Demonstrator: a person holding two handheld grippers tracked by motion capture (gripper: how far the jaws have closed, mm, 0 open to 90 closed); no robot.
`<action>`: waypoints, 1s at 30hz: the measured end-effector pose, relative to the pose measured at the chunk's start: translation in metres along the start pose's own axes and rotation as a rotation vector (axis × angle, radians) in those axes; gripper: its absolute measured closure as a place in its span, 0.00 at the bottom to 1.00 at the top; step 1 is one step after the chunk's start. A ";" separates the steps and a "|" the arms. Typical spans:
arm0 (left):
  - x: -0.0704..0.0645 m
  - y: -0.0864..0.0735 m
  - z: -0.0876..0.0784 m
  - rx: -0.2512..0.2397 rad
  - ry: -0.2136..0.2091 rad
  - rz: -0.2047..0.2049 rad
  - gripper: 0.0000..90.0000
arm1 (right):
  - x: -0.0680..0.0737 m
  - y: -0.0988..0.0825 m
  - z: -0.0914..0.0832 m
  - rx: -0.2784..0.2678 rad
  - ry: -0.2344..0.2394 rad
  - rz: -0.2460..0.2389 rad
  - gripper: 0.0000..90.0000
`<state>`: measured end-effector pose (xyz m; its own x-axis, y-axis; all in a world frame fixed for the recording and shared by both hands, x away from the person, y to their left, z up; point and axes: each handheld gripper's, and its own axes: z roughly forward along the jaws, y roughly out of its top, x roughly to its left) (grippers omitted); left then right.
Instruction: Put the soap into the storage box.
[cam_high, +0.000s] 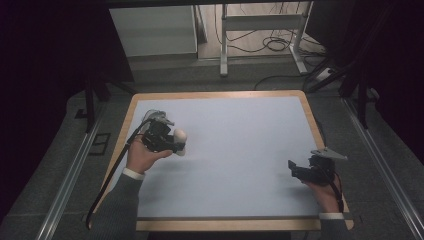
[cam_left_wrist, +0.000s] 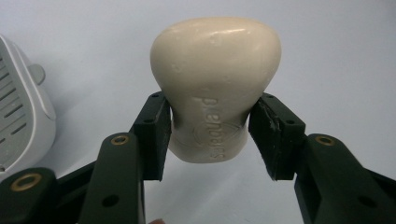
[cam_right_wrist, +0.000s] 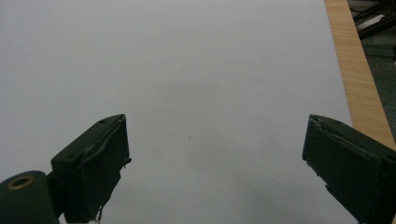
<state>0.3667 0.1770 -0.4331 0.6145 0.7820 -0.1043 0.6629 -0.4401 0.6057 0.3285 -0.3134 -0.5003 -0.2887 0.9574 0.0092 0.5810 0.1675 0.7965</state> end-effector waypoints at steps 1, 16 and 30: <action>0.000 0.000 0.000 0.000 0.000 0.000 0.56 | 0.000 0.000 0.000 0.000 0.000 0.000 0.08; 0.012 0.002 -0.001 0.002 0.019 -0.013 0.56 | 0.000 0.000 0.001 0.006 0.000 0.001 0.08; 0.026 0.003 -0.003 -0.003 0.030 -0.028 0.56 | -0.001 -0.001 0.001 0.006 -0.003 0.006 0.08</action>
<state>0.3833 0.1972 -0.4317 0.5822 0.8071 -0.0975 0.6785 -0.4163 0.6052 0.3290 -0.3142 -0.5012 -0.2827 0.9592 0.0118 0.5873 0.1633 0.7927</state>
